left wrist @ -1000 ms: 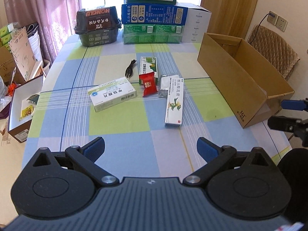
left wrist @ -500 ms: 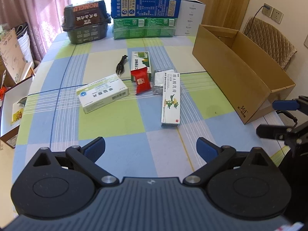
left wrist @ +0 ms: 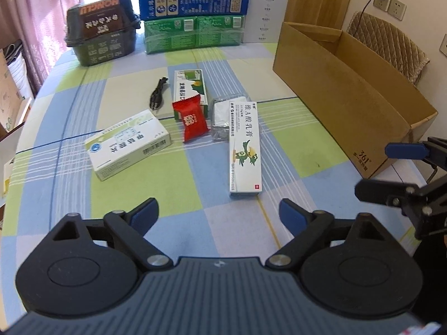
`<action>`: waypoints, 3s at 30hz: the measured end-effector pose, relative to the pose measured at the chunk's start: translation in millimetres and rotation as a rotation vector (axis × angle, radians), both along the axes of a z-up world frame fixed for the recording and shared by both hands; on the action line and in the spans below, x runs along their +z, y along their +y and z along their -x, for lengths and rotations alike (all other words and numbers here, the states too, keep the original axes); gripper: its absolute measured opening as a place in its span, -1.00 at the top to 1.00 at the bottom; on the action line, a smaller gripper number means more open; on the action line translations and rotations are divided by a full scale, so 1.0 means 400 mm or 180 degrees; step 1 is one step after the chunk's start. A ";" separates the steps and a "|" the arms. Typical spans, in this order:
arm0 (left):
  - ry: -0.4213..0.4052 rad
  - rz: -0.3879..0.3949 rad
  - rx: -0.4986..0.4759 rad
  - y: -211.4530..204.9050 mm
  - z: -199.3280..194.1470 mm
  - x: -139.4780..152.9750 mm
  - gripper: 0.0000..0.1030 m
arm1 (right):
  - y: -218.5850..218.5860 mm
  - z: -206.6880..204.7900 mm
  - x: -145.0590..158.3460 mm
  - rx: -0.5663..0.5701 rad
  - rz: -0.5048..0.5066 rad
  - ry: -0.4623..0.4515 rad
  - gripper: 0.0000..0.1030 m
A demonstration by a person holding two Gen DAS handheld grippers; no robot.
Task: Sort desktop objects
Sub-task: 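Move both open tools back over the table toward the remaining items, then grasp the white ointment box with the left gripper while the right gripper grasps the wrapped white tray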
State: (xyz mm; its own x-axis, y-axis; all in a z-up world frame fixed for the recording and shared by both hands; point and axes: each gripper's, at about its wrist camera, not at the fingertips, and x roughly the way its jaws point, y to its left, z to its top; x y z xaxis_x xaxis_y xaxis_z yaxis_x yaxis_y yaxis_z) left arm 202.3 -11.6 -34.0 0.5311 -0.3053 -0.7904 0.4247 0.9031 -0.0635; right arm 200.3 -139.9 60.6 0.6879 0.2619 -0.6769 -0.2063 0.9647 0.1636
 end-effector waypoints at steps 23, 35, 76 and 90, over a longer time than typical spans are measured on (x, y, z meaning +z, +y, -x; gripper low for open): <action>-0.0084 0.0118 -0.0481 -0.105 -0.133 -0.110 -0.30 | -0.018 -0.111 -0.098 -0.0339 0.0031 0.0151 -0.43; -0.0110 0.0166 -0.0624 -0.129 -0.182 -0.146 0.32 | -0.010 -0.134 -0.115 -0.0335 0.0052 0.0190 -0.43; -0.0133 0.0050 0.0039 0.078 -0.155 -0.160 0.34 | 0.170 -0.369 -0.209 -0.0137 0.0158 0.0368 -0.10; -0.0043 -0.0028 -0.0061 0.043 -0.153 -0.154 0.34 | 0.084 -0.093 -0.185 0.0152 0.0386 0.0416 -0.11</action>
